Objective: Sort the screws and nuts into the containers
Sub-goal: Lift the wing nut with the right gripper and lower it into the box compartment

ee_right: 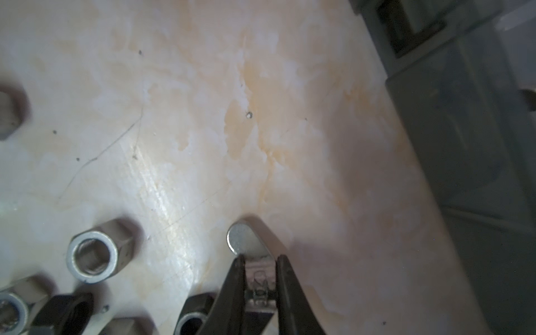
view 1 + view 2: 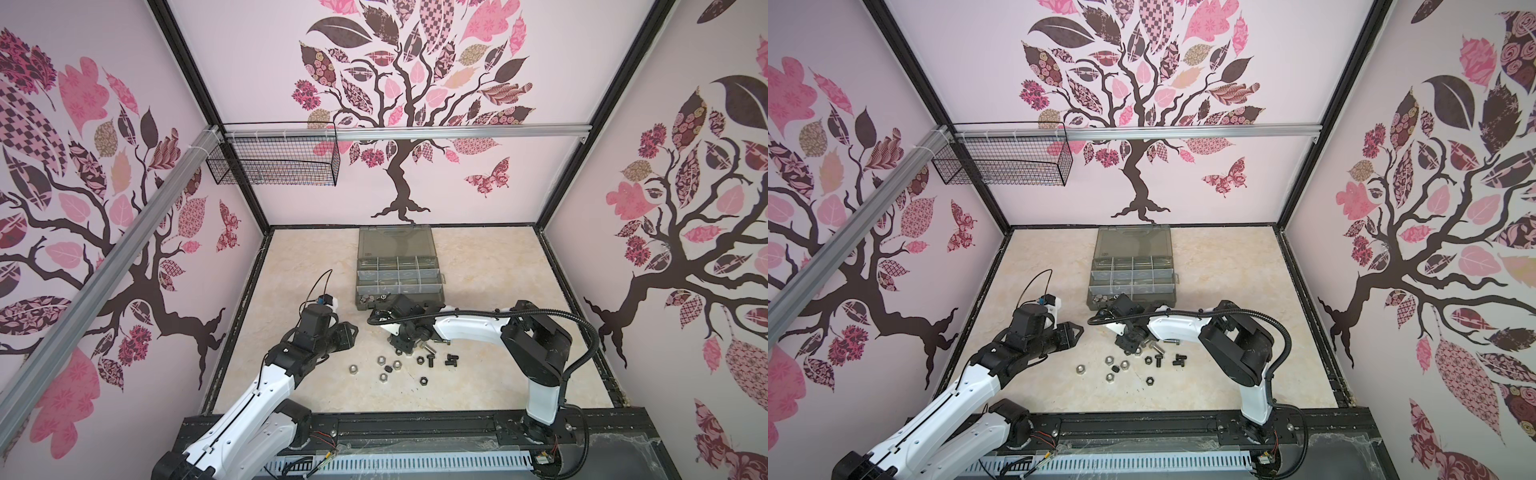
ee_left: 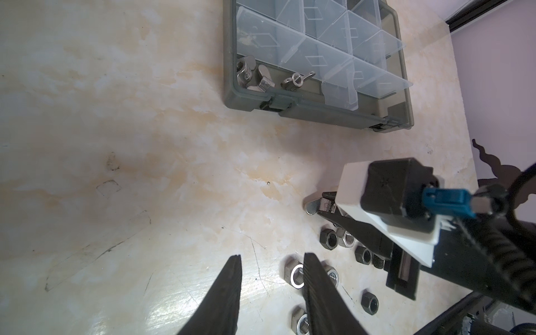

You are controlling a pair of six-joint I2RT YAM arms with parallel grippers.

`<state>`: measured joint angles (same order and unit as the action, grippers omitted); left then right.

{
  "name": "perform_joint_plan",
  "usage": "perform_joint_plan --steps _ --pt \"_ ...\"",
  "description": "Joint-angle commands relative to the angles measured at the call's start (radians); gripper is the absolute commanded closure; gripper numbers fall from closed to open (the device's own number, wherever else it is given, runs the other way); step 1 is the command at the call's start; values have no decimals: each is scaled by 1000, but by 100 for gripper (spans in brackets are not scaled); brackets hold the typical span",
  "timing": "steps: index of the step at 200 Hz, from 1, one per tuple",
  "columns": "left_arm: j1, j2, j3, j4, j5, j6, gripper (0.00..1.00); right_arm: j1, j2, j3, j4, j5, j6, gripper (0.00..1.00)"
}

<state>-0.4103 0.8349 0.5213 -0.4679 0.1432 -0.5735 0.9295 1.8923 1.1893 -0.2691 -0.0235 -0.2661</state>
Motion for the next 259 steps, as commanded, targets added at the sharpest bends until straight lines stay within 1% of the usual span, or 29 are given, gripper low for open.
perform_joint_plan --steps 1,31,85,121,143,152,176,194,231,259 --pt "2 -20 -24 -6 2 -8 61 -33 -41 102 14 -22 16 81" --pt "1 -25 -22 -10 4 -11 61 -57 -6 230 23 -20 6 81" --pt "0 -51 -33 -23 13 -19 61 -90 164 418 70 24 -9 80" --pt "0 -61 -39 -23 15 -27 61 -92 257 489 68 35 -15 78" --pt "-1 -57 -40 -23 18 -28 61 -92 288 510 71 46 -8 78" --pt "-1 -57 -40 -23 18 -28 61 -91 295 515 71 44 -3 76" --pt "0 -56 -42 -22 16 -29 61 -91 290 514 81 45 8 66" --pt "-1 -52 -44 -21 16 -29 61 -92 274 515 88 52 5 61" --pt "1 -41 -43 -19 17 -28 61 -103 189 495 103 63 24 60" --pt "-1 -33 -46 -16 16 -26 61 -109 49 370 161 63 64 60"
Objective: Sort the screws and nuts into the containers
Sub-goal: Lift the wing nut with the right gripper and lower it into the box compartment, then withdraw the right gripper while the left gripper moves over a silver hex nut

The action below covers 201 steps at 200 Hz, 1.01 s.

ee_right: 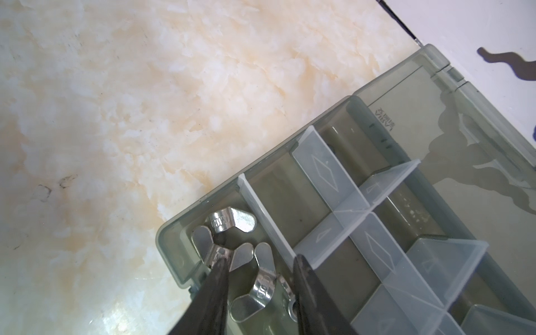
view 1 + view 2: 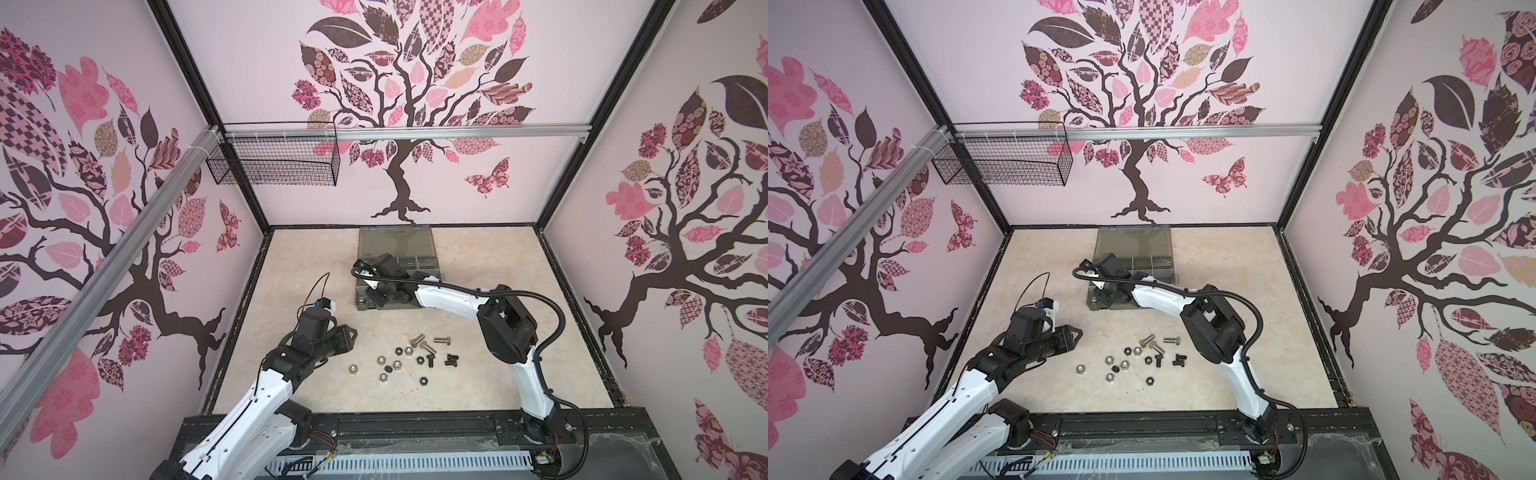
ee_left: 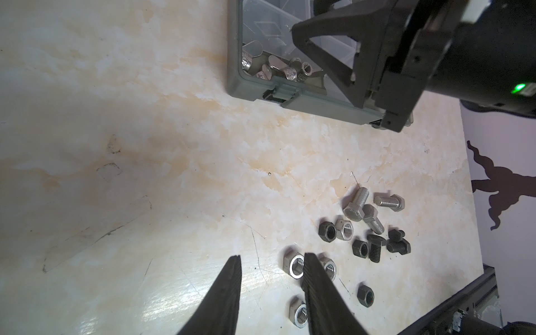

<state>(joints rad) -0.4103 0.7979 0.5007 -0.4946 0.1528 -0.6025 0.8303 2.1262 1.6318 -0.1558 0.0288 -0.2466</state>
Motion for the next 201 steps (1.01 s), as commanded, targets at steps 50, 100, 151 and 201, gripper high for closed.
perform_joint_plan --steps 50,100,151,201 --pt "-2 26 -20 -17 -10 7 61 -32 -498 -439 116 50 139 59" --pt "-36 52 -4 -75 -94 1 62 -47 -784 -765 77 119 254 58" --pt "-132 97 8 -129 -187 -30 60 -65 -973 -988 48 149 400 58" --pt "-150 90 -7 -175 -224 -67 59 -67 -1087 -1088 48 160 462 57"
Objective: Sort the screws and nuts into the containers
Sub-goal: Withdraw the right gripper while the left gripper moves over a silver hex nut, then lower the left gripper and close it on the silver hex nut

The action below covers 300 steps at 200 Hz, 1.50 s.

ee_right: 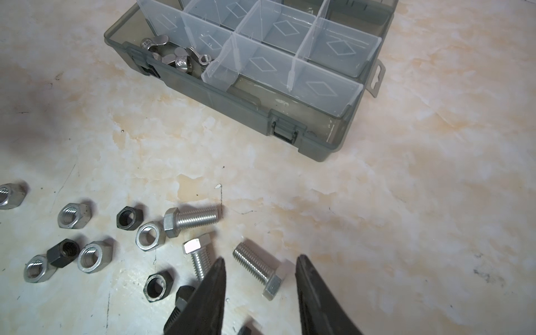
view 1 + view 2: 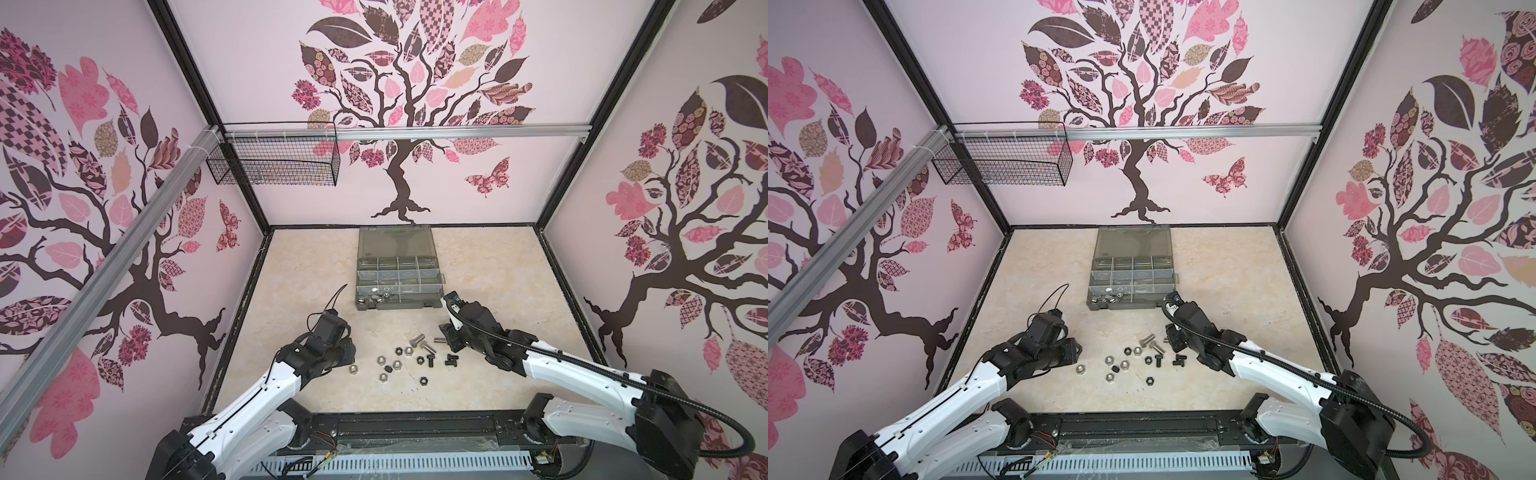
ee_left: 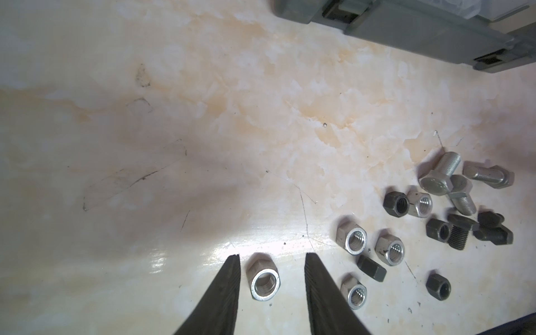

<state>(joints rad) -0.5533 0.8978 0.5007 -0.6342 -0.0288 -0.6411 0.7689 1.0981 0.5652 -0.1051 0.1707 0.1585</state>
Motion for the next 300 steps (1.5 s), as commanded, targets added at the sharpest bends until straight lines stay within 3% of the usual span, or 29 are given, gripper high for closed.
perform_joint_plan --steps 1,160,300 --pt "-8 -10 -7 -35 -43 -29 58 -5 -61 -22 -2 16 58 57" --pt "-149 133 -51 55 3 -83 55 -7 -143 -39 -41 8 89 56" --pt "-241 256 15 97 -13 -78 55 -7 -136 -13 -61 7 81 56"
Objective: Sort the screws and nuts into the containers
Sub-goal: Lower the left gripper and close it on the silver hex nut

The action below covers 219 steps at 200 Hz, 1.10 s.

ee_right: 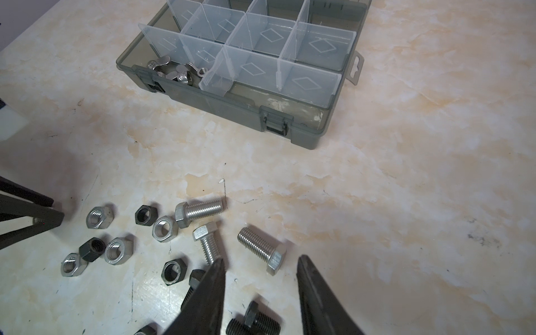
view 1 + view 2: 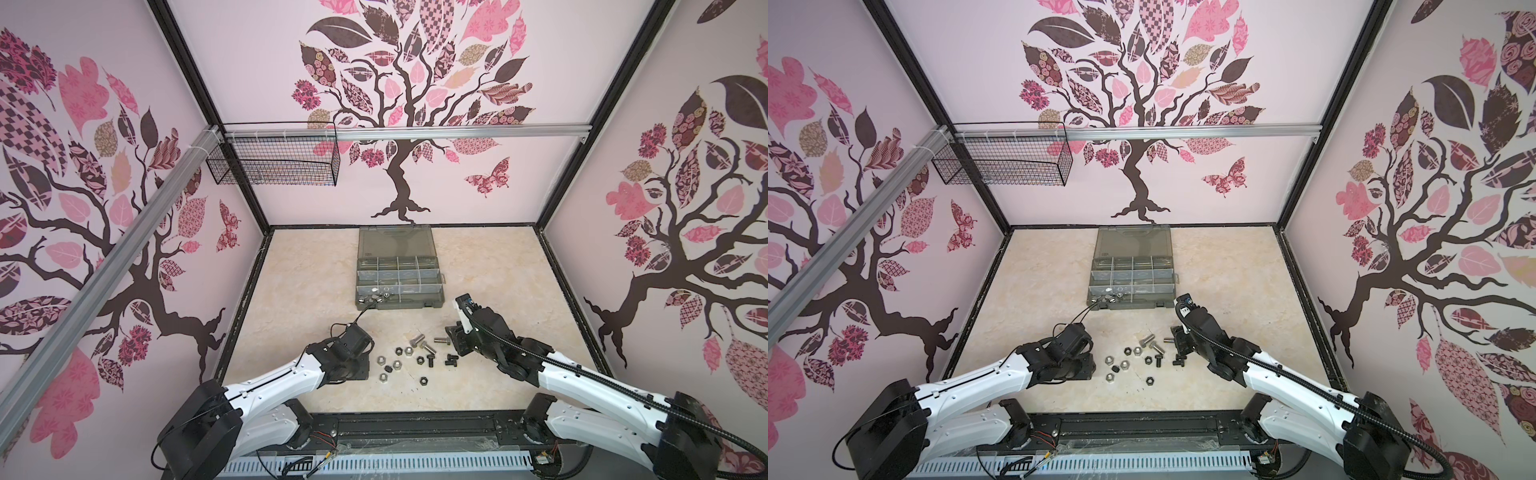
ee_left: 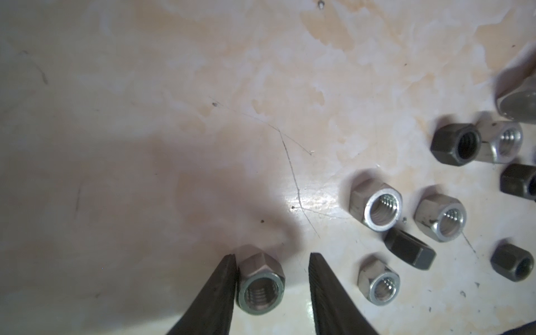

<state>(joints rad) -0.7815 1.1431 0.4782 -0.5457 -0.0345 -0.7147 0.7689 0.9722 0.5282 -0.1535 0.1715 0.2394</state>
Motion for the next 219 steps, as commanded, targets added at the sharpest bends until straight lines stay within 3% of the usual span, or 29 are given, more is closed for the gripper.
perform_joint_plan --steps 1,83,219 --pt "-13 10 37 8 -9 -4 55 -7 -10 23 -12 6 1 56" --pt "-14 9 39 -42 -47 -4 56 -8 16 37 -3 -10 -15 57" --pt "-48 39 59 -48 -42 11 67 -7 21 67 -17 -13 -29 56"
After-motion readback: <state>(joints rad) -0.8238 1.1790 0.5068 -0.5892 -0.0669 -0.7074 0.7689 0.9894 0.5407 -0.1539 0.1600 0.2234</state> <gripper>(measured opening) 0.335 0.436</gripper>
